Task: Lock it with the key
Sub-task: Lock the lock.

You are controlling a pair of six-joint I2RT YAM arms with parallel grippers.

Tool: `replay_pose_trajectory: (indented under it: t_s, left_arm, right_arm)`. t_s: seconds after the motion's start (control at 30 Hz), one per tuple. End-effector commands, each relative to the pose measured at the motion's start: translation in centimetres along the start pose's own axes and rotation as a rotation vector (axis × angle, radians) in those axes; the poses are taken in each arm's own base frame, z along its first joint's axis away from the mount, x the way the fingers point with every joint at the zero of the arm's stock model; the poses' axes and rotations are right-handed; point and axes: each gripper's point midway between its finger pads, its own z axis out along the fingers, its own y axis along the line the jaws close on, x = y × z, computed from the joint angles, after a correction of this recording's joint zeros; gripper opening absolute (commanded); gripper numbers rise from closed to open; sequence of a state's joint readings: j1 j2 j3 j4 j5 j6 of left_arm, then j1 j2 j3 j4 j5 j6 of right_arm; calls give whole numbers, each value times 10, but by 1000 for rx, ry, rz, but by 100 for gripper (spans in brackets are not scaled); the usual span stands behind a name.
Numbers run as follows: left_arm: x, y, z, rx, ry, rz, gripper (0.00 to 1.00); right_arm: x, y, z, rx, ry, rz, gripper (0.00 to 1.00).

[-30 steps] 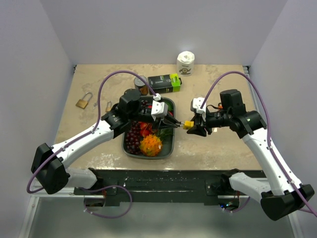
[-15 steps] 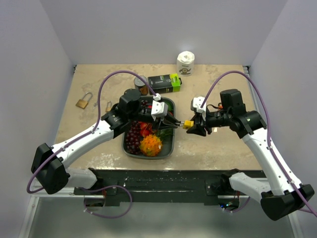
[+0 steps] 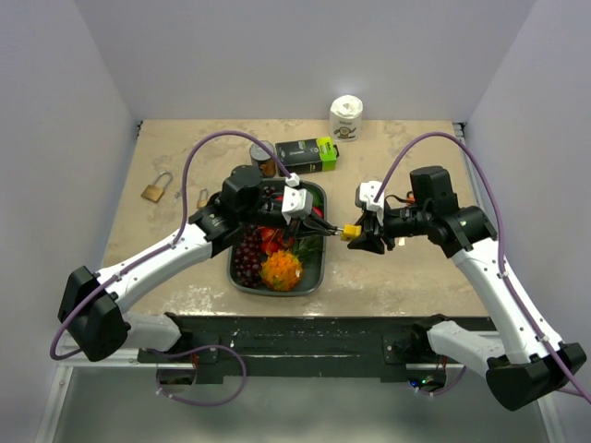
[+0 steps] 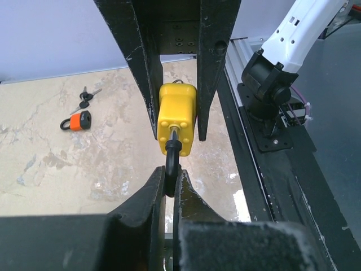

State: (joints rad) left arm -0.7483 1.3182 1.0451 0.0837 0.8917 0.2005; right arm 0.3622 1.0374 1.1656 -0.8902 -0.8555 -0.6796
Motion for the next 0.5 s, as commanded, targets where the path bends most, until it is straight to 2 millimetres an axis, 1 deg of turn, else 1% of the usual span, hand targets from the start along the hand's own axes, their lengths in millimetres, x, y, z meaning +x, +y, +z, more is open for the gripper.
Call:
replay_pose_trajectory:
  t_s: [0.0, 0.1, 0.17, 0.27, 0.33, 0.47]
  left_arm:
    - [-18, -18, 12, 83, -62, 3, 0]
    - [-17, -24, 21, 106, -66, -21, 0]
    - [-18, -24, 25, 110, -79, -44, 0]
    - [-22, -27, 32, 120, -97, -53, 0]
    - [-25, -32, 38, 135, -105, -47, 0]
    - [-25, -39, 49, 167, -112, -40, 0]
  right_arm:
    - [-21, -8, 2, 5, -60, -114, 0]
    - [-22, -14, 7, 2, -64, -128, 0]
    - [-30, -18, 8, 9, -86, -139, 0]
    - [-34, -20, 12, 7, -103, -141, 0]
    - [-36, -18, 17, -9, -108, -137, 0]
    - [-49, -19, 24, -6, -148, -163, 0]
